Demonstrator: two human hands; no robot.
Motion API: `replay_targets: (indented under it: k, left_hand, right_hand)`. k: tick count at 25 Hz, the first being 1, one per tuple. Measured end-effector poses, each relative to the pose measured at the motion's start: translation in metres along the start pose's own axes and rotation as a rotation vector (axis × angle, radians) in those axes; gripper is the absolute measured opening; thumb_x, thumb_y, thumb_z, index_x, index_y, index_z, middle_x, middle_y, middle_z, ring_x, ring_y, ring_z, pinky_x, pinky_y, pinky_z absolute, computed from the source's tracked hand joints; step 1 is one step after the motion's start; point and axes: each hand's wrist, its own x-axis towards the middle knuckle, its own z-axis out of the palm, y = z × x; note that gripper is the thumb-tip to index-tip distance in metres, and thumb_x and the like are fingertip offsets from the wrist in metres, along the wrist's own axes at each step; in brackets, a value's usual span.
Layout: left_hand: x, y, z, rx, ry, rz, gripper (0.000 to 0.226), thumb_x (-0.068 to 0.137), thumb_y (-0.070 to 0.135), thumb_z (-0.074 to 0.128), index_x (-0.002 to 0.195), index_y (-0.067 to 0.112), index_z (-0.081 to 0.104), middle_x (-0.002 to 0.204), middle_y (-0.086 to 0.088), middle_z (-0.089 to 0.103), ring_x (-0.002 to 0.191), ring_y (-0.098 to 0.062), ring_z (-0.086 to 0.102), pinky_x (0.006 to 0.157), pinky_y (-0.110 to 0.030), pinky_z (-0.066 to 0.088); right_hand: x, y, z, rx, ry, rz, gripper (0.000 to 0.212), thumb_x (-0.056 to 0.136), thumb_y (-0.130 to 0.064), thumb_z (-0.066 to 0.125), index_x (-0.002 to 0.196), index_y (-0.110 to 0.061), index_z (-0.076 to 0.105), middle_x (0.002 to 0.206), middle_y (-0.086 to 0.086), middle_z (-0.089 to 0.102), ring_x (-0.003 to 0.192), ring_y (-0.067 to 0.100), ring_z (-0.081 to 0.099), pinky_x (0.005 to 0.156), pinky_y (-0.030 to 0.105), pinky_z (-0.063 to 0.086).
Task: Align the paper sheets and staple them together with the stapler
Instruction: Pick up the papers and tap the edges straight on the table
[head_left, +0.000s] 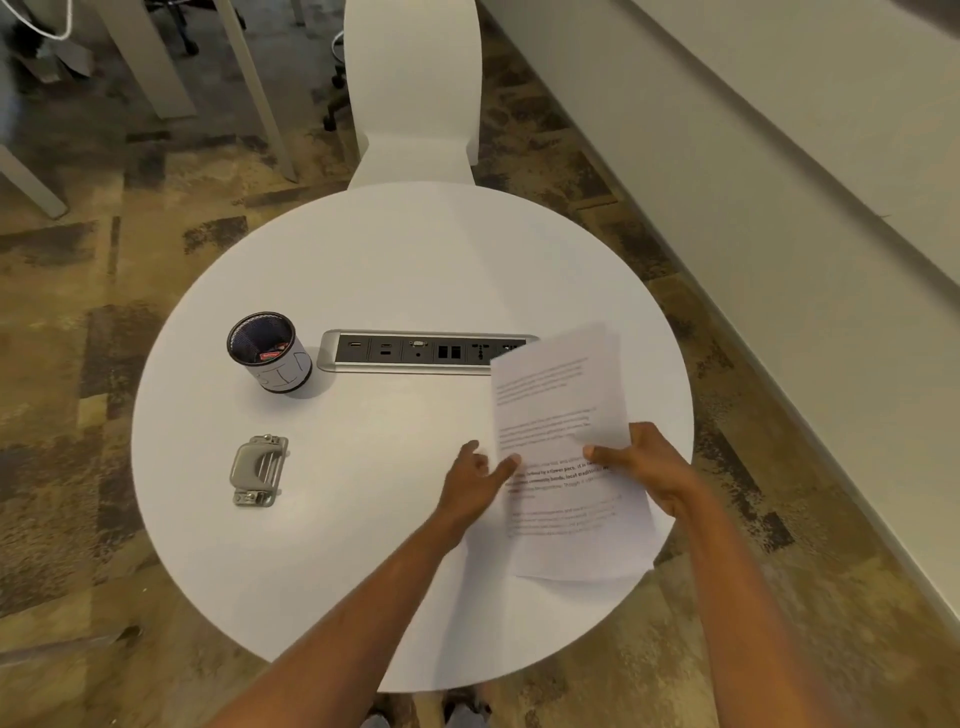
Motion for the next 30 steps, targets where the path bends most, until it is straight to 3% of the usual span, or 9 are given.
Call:
replay_targets:
  k: [2,5,8,11,14,19,24,27,30]
  left_hand:
    - [-0.001,0.009,-0.028,-0.174,-0.157,0.065,0.089,0.065,0.066,0.073,0.133,0.013,0.051,0.132,-0.005,0.061,0.116,-0.020,0.061,0.102,-0.035,0.047]
    - [-0.003,0.030,-0.063,-0.367,-0.330,0.224,0.062,0.074,0.041,0.076,0.124,0.008,0.062,0.124,-0.013,0.067,0.114,-0.028,0.065,0.096,-0.040,0.053]
    - [-0.007,0.053,-0.097,-0.311,-0.205,0.345,0.038,0.073,0.018,0.078,0.109,0.008,0.072,0.113,-0.011,0.073,0.106,-0.030,0.068,0.087,-0.035,0.056]
    - [-0.015,0.065,-0.119,-0.178,-0.094,0.438,0.028,0.078,0.017,0.077,0.106,0.015,0.074,0.109,-0.003,0.075,0.099,-0.026,0.071,0.085,-0.038,0.058]
    - [-0.024,0.070,-0.133,-0.133,-0.034,0.514,0.021,0.080,0.022,0.075,0.100,0.031,0.075,0.106,0.007,0.075,0.094,-0.020,0.072,0.081,-0.033,0.060]
    - [-0.027,0.059,-0.153,-0.068,-0.018,0.534,0.026,0.075,0.029,0.079,0.098,0.040,0.074,0.106,0.016,0.074,0.096,-0.006,0.069,0.074,-0.016,0.056]
    - [-0.025,0.029,-0.154,0.002,0.053,0.480,0.029,0.081,0.018,0.075,0.109,0.022,0.070,0.108,0.003,0.073,0.101,-0.007,0.067,0.083,-0.021,0.052]
    - [-0.020,0.030,-0.158,-0.012,-0.022,0.619,0.022,0.080,0.007,0.073,0.102,0.003,0.071,0.108,-0.017,0.070,0.100,-0.018,0.067,0.080,-0.025,0.051]
    - [-0.020,0.033,-0.155,0.058,0.026,0.491,0.031,0.079,0.021,0.077,0.109,0.014,0.070,0.112,-0.001,0.071,0.101,-0.004,0.064,0.085,-0.023,0.050]
  right_hand:
    - [-0.006,-0.027,0.010,-0.005,-0.089,-0.090,0.033,0.081,-0.015,0.076,0.113,-0.009,0.071,0.110,0.009,0.075,0.099,0.027,0.073,0.081,0.035,0.060]
    - [-0.012,-0.057,0.023,-0.013,-0.151,-0.184,0.034,0.084,-0.016,0.074,0.117,-0.012,0.070,0.114,0.007,0.074,0.101,0.023,0.072,0.085,0.035,0.059]
    - [-0.011,-0.070,0.039,-0.141,-0.109,-0.216,0.030,0.084,-0.018,0.074,0.114,-0.015,0.072,0.111,0.002,0.075,0.098,0.017,0.073,0.084,0.033,0.059]
    - [-0.007,-0.075,0.058,-0.204,0.001,-0.247,0.022,0.085,-0.018,0.073,0.104,-0.029,0.073,0.104,-0.011,0.075,0.092,0.009,0.072,0.084,0.030,0.059]
    - [-0.005,-0.079,0.076,-0.162,0.013,-0.313,0.025,0.084,-0.018,0.074,0.092,-0.042,0.073,0.095,-0.022,0.075,0.087,0.004,0.071,0.068,0.018,0.058]
    - [0.004,-0.059,0.091,-0.067,-0.007,-0.300,0.028,0.083,-0.016,0.076,0.107,-0.029,0.074,0.109,-0.006,0.076,0.099,0.013,0.071,0.084,0.027,0.059]
    - [0.012,-0.025,0.112,-0.112,0.032,-0.203,0.031,0.087,-0.012,0.071,0.112,-0.029,0.066,0.115,0.001,0.071,0.108,0.019,0.065,0.095,0.039,0.053]
    - [0.015,-0.028,0.110,-0.105,0.052,-0.229,0.035,0.087,-0.012,0.070,0.110,-0.037,0.062,0.111,-0.008,0.070,0.105,0.010,0.064,0.085,0.024,0.052]
    - [0.013,-0.026,0.108,-0.163,-0.034,-0.182,0.029,0.086,-0.013,0.073,0.101,-0.038,0.068,0.097,-0.016,0.072,0.090,0.000,0.067,0.072,0.013,0.052]
